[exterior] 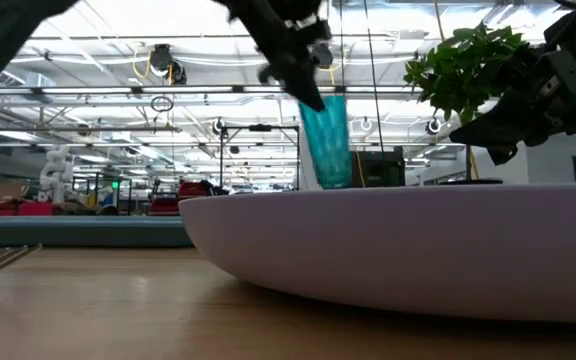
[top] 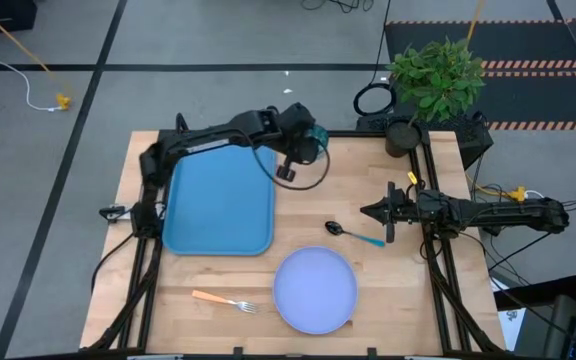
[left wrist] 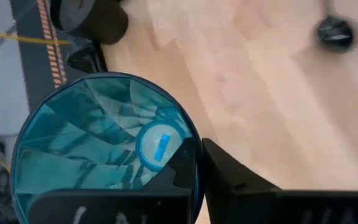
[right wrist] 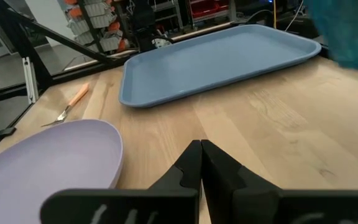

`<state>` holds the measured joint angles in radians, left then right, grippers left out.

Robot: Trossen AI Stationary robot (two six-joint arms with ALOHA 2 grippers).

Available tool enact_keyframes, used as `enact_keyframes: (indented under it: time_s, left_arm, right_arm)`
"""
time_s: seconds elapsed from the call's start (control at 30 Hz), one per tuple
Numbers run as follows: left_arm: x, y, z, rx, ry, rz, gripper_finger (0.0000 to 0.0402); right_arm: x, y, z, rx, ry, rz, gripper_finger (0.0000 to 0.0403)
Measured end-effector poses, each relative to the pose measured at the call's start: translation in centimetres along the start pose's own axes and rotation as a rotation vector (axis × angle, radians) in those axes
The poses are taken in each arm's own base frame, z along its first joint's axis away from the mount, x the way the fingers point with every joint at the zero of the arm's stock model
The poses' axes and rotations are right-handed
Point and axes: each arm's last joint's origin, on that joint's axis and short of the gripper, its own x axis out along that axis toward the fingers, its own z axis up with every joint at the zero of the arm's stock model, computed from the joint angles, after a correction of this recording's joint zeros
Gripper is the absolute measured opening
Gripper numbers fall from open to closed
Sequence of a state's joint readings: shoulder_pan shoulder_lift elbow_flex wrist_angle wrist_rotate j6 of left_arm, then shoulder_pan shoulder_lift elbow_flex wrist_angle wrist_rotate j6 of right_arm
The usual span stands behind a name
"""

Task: Pick and place plate/cup/fork/spoon on tray
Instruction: Put the blue glass cup on the blue tray

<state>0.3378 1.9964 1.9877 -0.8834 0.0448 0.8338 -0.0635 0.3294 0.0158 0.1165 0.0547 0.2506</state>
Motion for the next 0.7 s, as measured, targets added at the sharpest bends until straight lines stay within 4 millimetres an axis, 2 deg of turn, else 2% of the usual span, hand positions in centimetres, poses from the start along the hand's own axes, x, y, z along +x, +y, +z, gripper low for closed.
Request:
enact_keyframes:
  time_s: [0.17, 0.27, 0.37, 0.53, 0.7]
  left_arm:
    - [-6.0, -1.1, -0.5, -0.117, 0.078, -0.013, 0.0009]
    - [-9.0, -1.8, -1.3, -0.193, 0.144, -0.013, 0.0009]
    - [-11.2, -2.5, -1.9, -0.255, 0.202, 0.016, 0.0009]
    - [-12.4, -3.9, -3.3, -0.318, 0.236, 0.058, 0.0009]
    - [-10.8, -4.8, -4.8, -0.316, 0.246, 0.103, 0.0009]
  right_arm:
    - [0.0, 0.0, 0.1, 0.023, -0.005, 0.002, 0.0]
    - [0.0, 0.0, 0.1, 0.032, -0.009, 0.006, 0.0]
    - [0.1, 0.0, 0.1, 0.047, -0.009, 0.007, 0.0]
    - [0.1, 0.1, 0.2, 0.057, -0.016, 0.009, 0.0]
    - [0.1, 0.1, 0.2, 0.075, -0.016, 0.009, 0.0]
